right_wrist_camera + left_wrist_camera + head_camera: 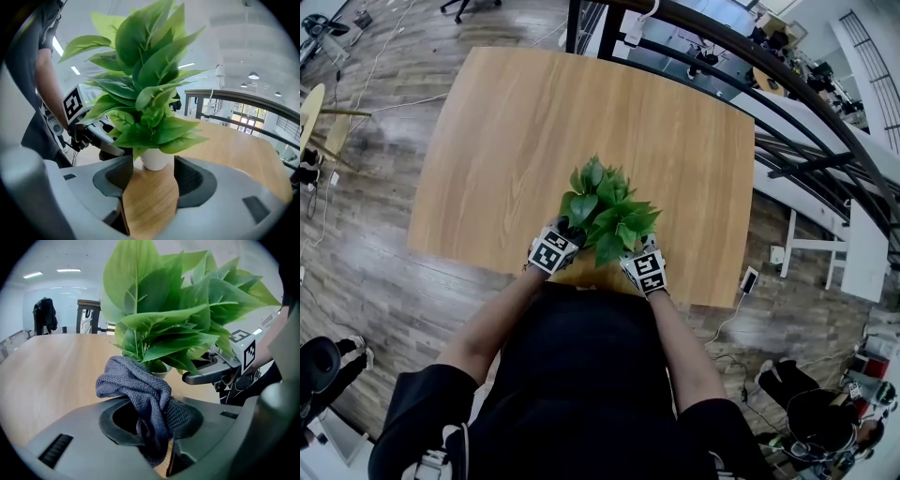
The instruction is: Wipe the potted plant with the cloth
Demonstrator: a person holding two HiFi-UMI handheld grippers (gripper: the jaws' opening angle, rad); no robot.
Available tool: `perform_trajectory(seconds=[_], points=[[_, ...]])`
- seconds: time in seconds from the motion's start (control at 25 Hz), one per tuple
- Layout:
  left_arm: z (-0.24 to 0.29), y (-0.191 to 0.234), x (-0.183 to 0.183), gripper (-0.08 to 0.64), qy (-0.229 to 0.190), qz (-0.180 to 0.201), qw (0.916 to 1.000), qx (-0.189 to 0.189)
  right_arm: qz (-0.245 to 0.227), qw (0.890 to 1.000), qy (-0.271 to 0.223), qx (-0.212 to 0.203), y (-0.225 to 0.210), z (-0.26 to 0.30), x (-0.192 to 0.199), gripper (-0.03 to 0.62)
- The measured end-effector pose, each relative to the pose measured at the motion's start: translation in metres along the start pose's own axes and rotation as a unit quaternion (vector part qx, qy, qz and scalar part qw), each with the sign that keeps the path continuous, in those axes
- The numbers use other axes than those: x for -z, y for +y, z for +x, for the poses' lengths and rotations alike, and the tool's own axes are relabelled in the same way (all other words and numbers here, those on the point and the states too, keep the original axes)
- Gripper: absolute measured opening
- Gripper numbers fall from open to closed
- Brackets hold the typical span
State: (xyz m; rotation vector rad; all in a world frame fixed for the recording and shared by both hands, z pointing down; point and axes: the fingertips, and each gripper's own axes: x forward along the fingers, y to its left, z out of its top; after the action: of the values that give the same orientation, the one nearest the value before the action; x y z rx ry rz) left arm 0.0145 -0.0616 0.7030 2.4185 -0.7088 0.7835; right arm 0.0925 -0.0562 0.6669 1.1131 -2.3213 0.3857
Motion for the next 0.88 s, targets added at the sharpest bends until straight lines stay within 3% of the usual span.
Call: perform_trajectory(seconds=[0.24,0.56,0.68,0.88], points=[[0.001,0.002,-0.002,0.141,0.001,0.011,0.9999,0.003,-0.046,0.999,0.006,-0.011,-0.002,0.009,-0.013,0.259],[0.005,-0.016,-0.004,0.141,-0.001,0.009,0.9998,0.019,-0.025,1.0,-0.001,-0.019,0.008,0.018,-0.02,0.259],[0.008,-0.029,-0.006,0.141,-0.008,-0.007,0.9994,0.032,-0.029,0.999,-0.005,-0.018,0.01,0.018,-0.023,0.259],[0.006,-0.033,0.0,0.141,-0.002,-0.002,0.9992,0.039,-0.036,0.999,0.002,-0.028,0.017,0.021,-0.019,0.259]])
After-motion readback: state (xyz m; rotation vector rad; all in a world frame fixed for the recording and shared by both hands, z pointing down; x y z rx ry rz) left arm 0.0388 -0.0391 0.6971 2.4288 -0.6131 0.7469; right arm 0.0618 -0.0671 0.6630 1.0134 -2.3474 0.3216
